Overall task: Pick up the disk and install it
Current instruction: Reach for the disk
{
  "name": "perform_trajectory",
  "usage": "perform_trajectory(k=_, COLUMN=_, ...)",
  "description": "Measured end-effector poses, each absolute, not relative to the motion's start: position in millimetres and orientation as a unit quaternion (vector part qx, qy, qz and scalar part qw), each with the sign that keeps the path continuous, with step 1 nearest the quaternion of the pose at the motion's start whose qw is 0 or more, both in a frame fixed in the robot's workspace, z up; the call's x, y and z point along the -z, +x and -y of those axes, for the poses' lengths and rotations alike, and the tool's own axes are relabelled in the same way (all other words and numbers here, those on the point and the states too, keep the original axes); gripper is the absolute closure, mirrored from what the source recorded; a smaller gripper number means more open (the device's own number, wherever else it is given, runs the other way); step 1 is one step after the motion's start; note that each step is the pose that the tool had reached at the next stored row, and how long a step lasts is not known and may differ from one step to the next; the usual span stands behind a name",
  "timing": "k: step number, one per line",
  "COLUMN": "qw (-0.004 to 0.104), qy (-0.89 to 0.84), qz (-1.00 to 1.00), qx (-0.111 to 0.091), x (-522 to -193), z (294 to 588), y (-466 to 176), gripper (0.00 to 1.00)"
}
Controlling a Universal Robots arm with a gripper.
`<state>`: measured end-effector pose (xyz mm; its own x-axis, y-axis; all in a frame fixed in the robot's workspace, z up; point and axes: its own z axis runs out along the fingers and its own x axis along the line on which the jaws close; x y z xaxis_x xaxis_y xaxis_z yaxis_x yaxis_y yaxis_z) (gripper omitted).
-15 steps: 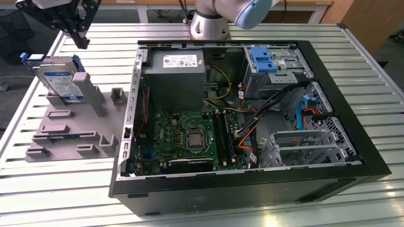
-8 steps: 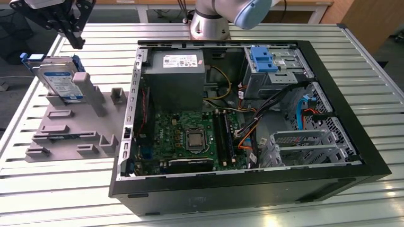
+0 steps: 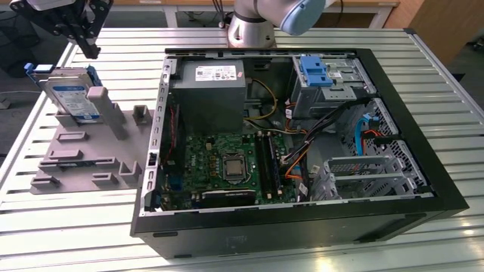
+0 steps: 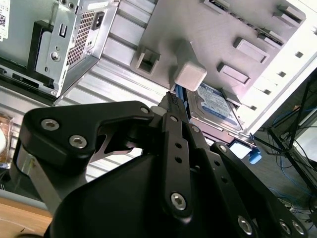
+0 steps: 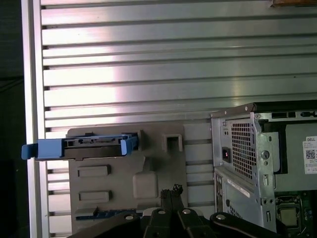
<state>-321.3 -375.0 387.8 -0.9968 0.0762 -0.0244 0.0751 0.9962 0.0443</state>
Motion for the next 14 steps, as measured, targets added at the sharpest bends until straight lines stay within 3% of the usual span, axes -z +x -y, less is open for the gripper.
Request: perform_trajectory(k=14, qw=0.013, qy=0.038, qz=-0.999, qx=-0.022, x=-387.4, z=374.7, y=-330.9, gripper=0.89)
